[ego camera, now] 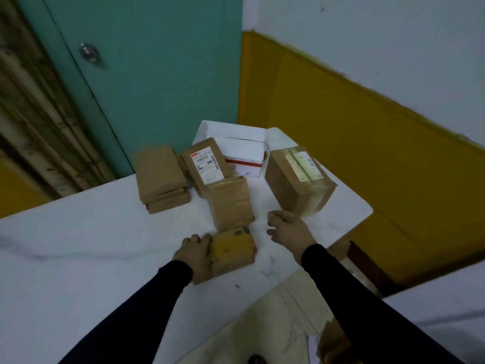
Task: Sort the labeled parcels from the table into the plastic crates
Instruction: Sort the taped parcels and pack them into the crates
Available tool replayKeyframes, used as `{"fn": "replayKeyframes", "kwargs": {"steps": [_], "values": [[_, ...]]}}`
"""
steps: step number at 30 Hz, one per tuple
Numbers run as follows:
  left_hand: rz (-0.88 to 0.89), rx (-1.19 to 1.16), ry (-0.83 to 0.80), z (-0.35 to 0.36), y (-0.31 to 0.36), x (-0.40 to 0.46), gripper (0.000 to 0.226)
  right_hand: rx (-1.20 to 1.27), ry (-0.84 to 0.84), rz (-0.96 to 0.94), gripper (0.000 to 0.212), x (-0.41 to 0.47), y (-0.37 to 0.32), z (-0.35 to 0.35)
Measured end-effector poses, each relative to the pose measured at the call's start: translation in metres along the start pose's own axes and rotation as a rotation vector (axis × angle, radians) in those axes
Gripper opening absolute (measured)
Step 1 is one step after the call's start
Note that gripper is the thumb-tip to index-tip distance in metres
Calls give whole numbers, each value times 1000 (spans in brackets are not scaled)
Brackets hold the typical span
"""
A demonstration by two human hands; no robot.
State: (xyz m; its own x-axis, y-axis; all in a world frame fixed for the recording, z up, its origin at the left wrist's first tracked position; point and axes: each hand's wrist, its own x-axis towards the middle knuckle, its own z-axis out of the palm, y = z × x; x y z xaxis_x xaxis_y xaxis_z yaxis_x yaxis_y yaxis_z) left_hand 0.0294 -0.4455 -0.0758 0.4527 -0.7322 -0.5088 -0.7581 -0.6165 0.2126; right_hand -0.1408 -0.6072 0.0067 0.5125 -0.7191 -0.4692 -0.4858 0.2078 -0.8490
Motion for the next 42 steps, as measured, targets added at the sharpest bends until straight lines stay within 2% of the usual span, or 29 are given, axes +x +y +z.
{"fn": "replayKeyframes", "kwargs": {"steps": [4, 6, 10, 11, 14, 17, 19, 20, 21, 24, 25, 26, 28, 29, 32, 34, 36, 38, 42], "values": [[-25, -125, 7, -27, 0, -32, 83, -107, -103, -38, 24, 6, -17, 14], [-49, -206, 72, -52, -6, -51, 82, -137, -117, -112, 25, 5, -34, 28], [-113, -414, 267, -95, -20, -99, 75, -140, -91, -283, 16, -8, -70, 52], [-129, -538, 311, -100, -26, -112, 73, -157, -89, -328, 21, -12, -78, 61], [-158, -1008, 391, -106, -41, -146, 64, -156, -102, -400, 61, -29, -87, 88], [-139, -1324, 410, -113, -54, -168, 52, -3, -234, -384, 59, -50, -94, 116], [-62, -1456, 361, -118, -58, -179, 41, 78, -346, -356, 79, -61, -100, 131], [-29, -1527, 338, -119, -60, -185, 40, 122, -403, -372, 81, -64, -103, 138], [-6, -1597, 321, -119, -62, -189, 38, 160, -443, -385, 73, -67, -107, 143], [53, -1854, 270, -119, -61, -195, 38, 206, -452, -426, 25, -79, -117, 147], [74, -1924, 250, -119, -62, -196, 40, 222, -446, -440, 17, -79, -118, 148], [90, -1980, 224, -119, -63, -197, 44, 246, -456, -453, 21, -82, -120, 148], [112, -2040, 172, -120, -64, -196, 51, 319, -512, -415, 47, -83, -120, 150], [125, -2058, 146, -121, -65, -195, 54, 357, -533, -382, 53, -82, -121, 151], [161, -2113, 58, -122, -63, -195, 57, 454, -581, -335, 50, -84, -128, 150], [146, -2095, 53, -124, -61, -196, 53, 489, -625, -317, 61, -83, -131, 149], [61, -1887, 153, -124, -62, -192, 49, 426, -615, -326, 66, -81, -132, 147], [-40, -1637, 296, -127, -64, -193, 49, 332, -588, -376, 63, -80, -134, 145], [-4, -1576, 421, -141, -73, -197, 59, 215, -606, -409, 48, -84, -142, 141]]}}
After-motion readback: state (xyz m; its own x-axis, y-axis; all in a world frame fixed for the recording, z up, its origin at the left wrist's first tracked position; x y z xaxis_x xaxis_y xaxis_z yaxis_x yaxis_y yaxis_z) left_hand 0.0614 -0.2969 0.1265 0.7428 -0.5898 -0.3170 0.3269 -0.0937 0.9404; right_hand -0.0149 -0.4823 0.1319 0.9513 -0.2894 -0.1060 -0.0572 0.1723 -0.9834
